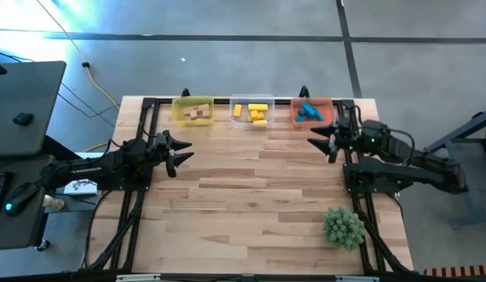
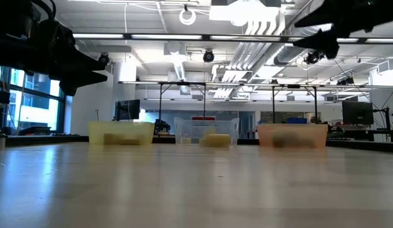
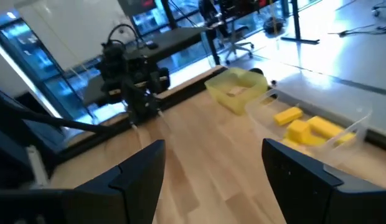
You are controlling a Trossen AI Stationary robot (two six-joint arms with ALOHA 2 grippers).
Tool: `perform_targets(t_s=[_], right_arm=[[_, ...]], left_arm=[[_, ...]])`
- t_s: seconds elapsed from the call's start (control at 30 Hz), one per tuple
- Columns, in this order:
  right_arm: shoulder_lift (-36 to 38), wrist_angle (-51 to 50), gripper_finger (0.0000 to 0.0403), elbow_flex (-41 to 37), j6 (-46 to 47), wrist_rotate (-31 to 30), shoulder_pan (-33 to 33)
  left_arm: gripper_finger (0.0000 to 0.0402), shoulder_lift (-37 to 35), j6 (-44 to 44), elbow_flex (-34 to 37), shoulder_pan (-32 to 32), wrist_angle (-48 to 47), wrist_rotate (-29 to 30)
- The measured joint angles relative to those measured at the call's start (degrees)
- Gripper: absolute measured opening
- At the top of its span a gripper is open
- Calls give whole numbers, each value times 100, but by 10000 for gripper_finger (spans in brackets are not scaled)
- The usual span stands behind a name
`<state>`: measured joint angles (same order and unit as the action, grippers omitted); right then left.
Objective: Sort & place blocks by color
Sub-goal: Return to Home Position
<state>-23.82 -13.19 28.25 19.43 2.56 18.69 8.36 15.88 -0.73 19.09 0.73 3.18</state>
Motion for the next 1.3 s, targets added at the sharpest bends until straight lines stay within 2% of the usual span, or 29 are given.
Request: perform_targets(t_s=[0.17, 0.4, 0.7, 0.93, 1.17, 1.3], right_arm=[[635, 301, 254, -858, 193, 1, -284], [1191, 520, 254, -1535, 327, 1, -604], [1799, 619, 254, -2055, 425, -165, -899], [2381, 583, 254, -2181, 288, -43, -1049], [2359, 173, 254, -2183, 270, -58, -1159], [2361, 463, 254, -2383, 250, -127, -1262]], left_arm=[[200, 0, 0, 0, 0, 0, 0], [200, 0, 0, 0, 0, 0, 0], [200, 0, 0, -2, 0, 2, 0], [200, 0, 0, -2, 0, 2, 0], [200, 4, 0, -4, 0, 4, 2], [200, 3, 0, -4, 0, 4, 2]])
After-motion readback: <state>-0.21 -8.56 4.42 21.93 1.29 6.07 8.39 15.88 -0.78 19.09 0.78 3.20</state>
